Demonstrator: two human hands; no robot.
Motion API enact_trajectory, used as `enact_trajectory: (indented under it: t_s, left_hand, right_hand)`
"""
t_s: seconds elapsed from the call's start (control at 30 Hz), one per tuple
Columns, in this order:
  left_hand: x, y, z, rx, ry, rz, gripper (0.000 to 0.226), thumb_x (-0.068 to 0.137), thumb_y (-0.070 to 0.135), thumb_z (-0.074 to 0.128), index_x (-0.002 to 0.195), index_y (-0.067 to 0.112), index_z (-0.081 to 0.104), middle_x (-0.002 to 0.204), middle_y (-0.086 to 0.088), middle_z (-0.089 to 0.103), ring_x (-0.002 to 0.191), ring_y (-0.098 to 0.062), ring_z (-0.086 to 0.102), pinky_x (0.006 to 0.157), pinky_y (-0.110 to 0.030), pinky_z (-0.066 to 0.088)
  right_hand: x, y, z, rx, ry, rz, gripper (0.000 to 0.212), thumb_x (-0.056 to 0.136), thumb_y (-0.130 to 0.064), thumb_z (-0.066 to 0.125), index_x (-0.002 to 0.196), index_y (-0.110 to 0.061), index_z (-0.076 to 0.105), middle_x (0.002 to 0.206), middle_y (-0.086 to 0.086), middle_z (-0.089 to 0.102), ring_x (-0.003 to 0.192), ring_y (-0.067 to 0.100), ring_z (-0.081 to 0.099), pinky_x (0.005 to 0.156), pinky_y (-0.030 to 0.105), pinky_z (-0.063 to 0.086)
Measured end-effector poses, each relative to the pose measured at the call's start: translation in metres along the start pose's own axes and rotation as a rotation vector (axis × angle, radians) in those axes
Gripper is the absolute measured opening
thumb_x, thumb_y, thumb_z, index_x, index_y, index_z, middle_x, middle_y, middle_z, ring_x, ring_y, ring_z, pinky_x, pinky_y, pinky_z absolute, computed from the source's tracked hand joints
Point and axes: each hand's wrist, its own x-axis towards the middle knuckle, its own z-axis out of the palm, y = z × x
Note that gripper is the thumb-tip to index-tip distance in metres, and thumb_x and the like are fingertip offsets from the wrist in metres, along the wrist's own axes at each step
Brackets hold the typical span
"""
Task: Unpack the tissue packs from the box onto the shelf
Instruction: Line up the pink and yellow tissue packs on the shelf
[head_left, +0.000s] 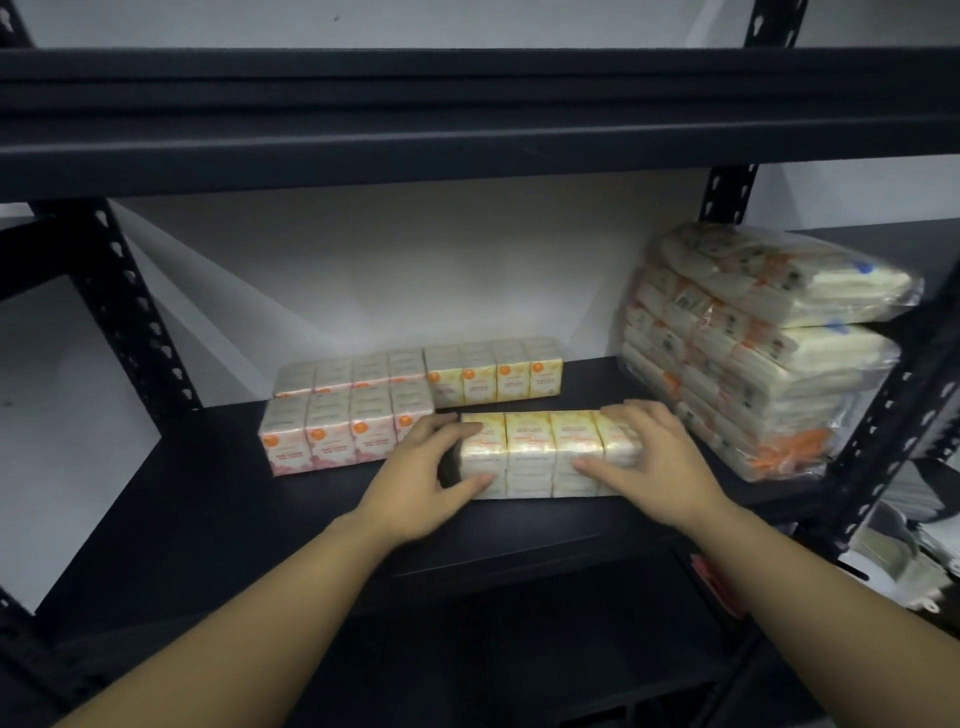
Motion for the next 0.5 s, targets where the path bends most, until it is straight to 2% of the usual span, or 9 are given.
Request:
enact_trajectory:
  t_s: [0.03,0.1,0.2,0.37,0.43,0.5]
  left_hand:
    - [-0.003,0.000,0.005,-0.025,0.014,-0.020,0.064,0.090,0.057,0.070,0.148,0.045,0.047,0.154,0.012,0.042,0.141,-0.006,0.040,0.117,-0.028,0.034]
    - [-0.005,0.001,0.012,-0.111,0.026,-0.046,0.061,0.093,0.048,0.072,0.148,0.046,0.046,0.143,0.019,0.051,0.129,-0.002,0.051,0.111,-0.028,0.044]
    - [-0.005,0.007,0.017,-0.164,0.047,-0.082,0.055,0.096,0.041,0.071,0.145,0.047,0.047,0.121,0.034,0.055,0.107,0.004,0.059,0.096,-0.024,0.052]
    - [0.001,0.017,0.007,-0.199,0.139,-0.158,0.052,0.096,0.050,0.067,0.144,0.044,0.049,0.106,0.020,0.062,0.095,-0.001,0.063,0.080,-0.022,0.053]
    - [0.003,0.020,0.002,-0.175,0.126,-0.158,0.051,0.096,0.052,0.066,0.144,0.042,0.049,0.106,0.017,0.064,0.096,-0.002,0.063,0.081,-0.023,0.052]
    - [0.005,0.021,-0.001,-0.118,0.092,-0.153,0.057,0.096,0.054,0.065,0.148,0.040,0.047,0.117,0.013,0.064,0.102,-0.005,0.062,0.087,-0.026,0.052]
  right_hand:
    - [-0.005,0.006,0.002,0.057,-0.001,0.013,0.076,0.077,-0.067,0.077,0.143,-0.034,0.056,0.154,-0.009,0.040,0.141,0.014,0.039,0.112,0.034,0.035]
    - [-0.012,0.012,0.007,0.117,0.026,0.027,0.071,0.081,-0.057,0.079,0.144,-0.035,0.055,0.161,-0.007,0.035,0.144,0.012,0.037,0.115,0.035,0.033]
    - [-0.016,0.008,0.012,0.157,0.090,0.059,0.065,0.085,-0.049,0.079,0.144,-0.034,0.057,0.159,-0.004,0.040,0.146,0.015,0.038,0.118,0.035,0.033]
    - [-0.010,-0.004,0.001,0.185,0.172,0.096,0.060,0.084,-0.056,0.077,0.137,-0.036,0.058,0.138,-0.011,0.058,0.126,0.011,0.054,0.105,0.036,0.048]
    - [-0.007,-0.006,-0.004,0.156,0.159,0.093,0.060,0.085,-0.060,0.074,0.137,-0.036,0.057,0.139,-0.010,0.057,0.126,0.013,0.054,0.103,0.034,0.046]
    - [-0.007,-0.006,-0.003,0.130,0.098,0.069,0.067,0.084,-0.062,0.073,0.142,-0.036,0.052,0.146,-0.009,0.052,0.132,0.014,0.051,0.104,0.032,0.042]
